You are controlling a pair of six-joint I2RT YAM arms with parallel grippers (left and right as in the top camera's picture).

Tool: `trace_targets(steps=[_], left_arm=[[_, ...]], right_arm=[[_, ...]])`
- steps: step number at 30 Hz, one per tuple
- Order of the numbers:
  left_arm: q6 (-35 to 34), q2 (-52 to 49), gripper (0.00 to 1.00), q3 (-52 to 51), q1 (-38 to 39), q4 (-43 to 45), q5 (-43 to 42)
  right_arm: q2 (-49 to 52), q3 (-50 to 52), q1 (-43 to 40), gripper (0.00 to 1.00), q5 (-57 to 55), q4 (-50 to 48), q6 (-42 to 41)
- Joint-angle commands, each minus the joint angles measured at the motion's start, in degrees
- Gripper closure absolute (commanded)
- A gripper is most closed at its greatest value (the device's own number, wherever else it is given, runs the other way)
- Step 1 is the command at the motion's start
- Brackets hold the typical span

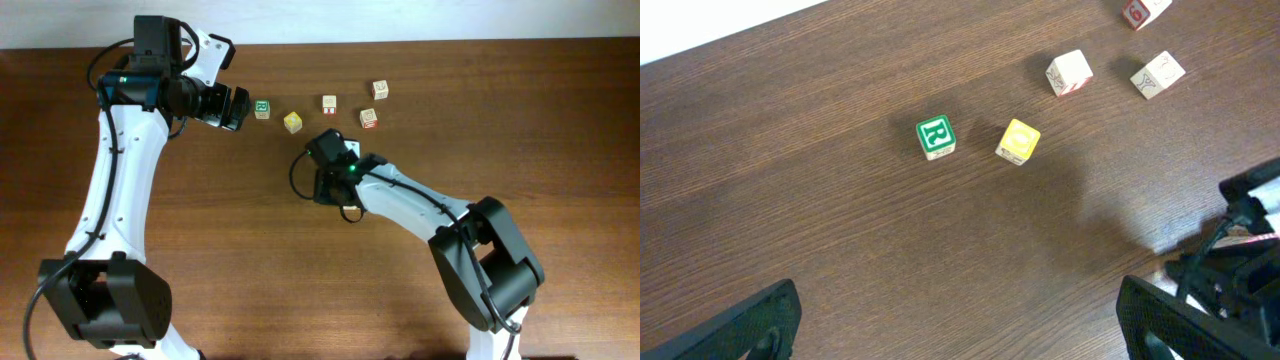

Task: Rotate 5 blocks

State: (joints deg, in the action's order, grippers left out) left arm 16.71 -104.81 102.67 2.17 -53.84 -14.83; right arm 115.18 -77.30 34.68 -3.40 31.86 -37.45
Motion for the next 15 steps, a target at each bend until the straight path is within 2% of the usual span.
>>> trace_targets(steps=[1,2,4,7,10,13,15], left_arm=[[-0.4,-0.6,0.01,1.0,-0.1,-0.1,-0.8],[-0.4,-0.6,0.01,1.0,-0.1,-0.1,-0.8],[-0.4,-0.6,0.01,1.0,-0.1,-0.1,-0.8],[-0.4,-0.6,0.01,1.0,-0.1,-0.1,-0.8],[-0.4,-0.6,0.01,1.0,-0.1,-0.1,-0.8],[-0.4,-0.6,0.01,1.0,-0.1,-0.1,-0.8],[-0.4,-0.6,0.01,1.0,-0.1,-0.1,-0.8]], right_arm=[[-1.3,-8.1,-1.1,0.81,2.3,6.6,5.2],[-1.7,-11.3,-1.1,0.75,2.3,10.0,6.5],[-1.7,-17.7,-2.2,0.75,1.7,17.5,7.2],[-1.3,-19.4,-7.1,0.75,-0.1,23.5,7.2],[0.2,-14.7,-11.8,0.75,0.0,22.5,7.2],[0.7,-7.2,-13.4,0.75,0.0,17.1,7.3],[0.7,-4.1,-14.2,0.75,0.2,14.5,10.2]])
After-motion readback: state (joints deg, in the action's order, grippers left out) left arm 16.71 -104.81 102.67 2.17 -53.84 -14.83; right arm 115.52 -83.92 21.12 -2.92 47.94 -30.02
